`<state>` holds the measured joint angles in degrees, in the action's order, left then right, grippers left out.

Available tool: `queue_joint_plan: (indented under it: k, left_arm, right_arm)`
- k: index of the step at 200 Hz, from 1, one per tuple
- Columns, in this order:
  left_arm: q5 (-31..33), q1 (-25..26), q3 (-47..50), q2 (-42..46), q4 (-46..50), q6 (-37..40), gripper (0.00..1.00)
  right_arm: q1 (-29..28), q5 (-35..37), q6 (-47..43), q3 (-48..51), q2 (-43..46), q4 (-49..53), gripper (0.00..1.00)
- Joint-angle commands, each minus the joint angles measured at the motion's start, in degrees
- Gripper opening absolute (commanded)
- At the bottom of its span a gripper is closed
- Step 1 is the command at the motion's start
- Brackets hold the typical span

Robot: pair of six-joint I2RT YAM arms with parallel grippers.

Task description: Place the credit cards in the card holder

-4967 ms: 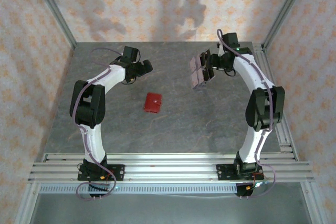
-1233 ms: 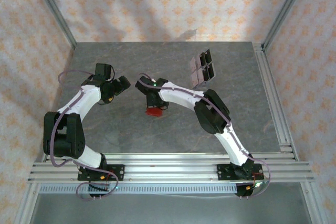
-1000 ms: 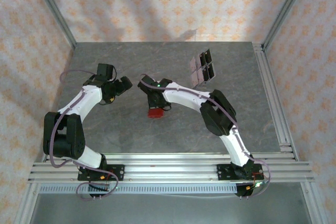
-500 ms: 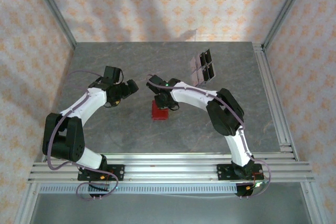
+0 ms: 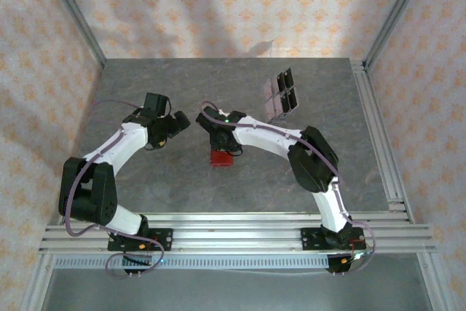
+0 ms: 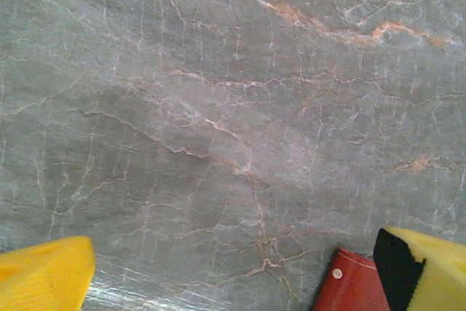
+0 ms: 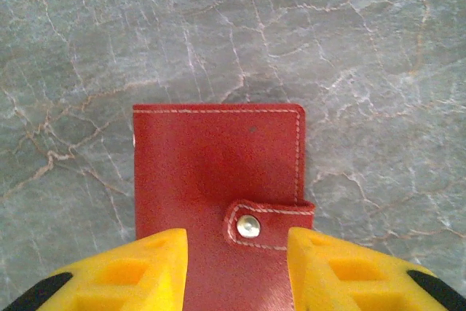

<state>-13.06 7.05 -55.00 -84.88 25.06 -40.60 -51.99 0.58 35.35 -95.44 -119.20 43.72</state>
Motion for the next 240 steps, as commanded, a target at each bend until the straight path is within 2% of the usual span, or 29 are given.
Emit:
queue_joint_plan:
  k: [1, 121, 130, 149, 199, 223, 240]
  left_arm:
    - [1.4, 0.2, 0.2, 1.3, -0.2, -0.5, 1.0]
    - [0.6, 0.2, -0.8, -0.2, -0.9, 0.0, 1.0]
    - [0.5, 0.2, -0.9, -0.2, -1.0, 0.0, 1.0]
    - [0.3, 0.1, -1.1, -0.3, -0.9, 0.2, 1.0]
    - [0.5, 0.2, -1.5, -0.5, -0.7, 0.4, 1.0]
    - [0.5, 0.2, -1.5, -0.5, -0.6, 0.4, 1.0]
    - [0.5, 0.2, -1.5, -0.5, -0.5, 0.5, 1.0]
  right_arm:
    - [-0.1, 2.8, 1.5, -2.3, -2.5, 2.8, 0.4]
    - [-0.1, 3.9, 0.2, -3.1, -6.7, 4.3, 0.28]
    - [-0.2, 3.7, 0.1, -2.9, -6.7, 4.2, 0.29]
    - [-0.5, 3.6, 0.0, -2.6, -6.0, 3.5, 0.38]
    - [-0.5, 3.0, -0.3, -2.5, -5.7, 3.3, 0.37]
    - [-0.5, 2.8, -0.4, -2.3, -6.6, 4.0, 0.3]
    - [-0.6, 2.5, -0.5, -1.6, -6.5, 3.6, 0.2]
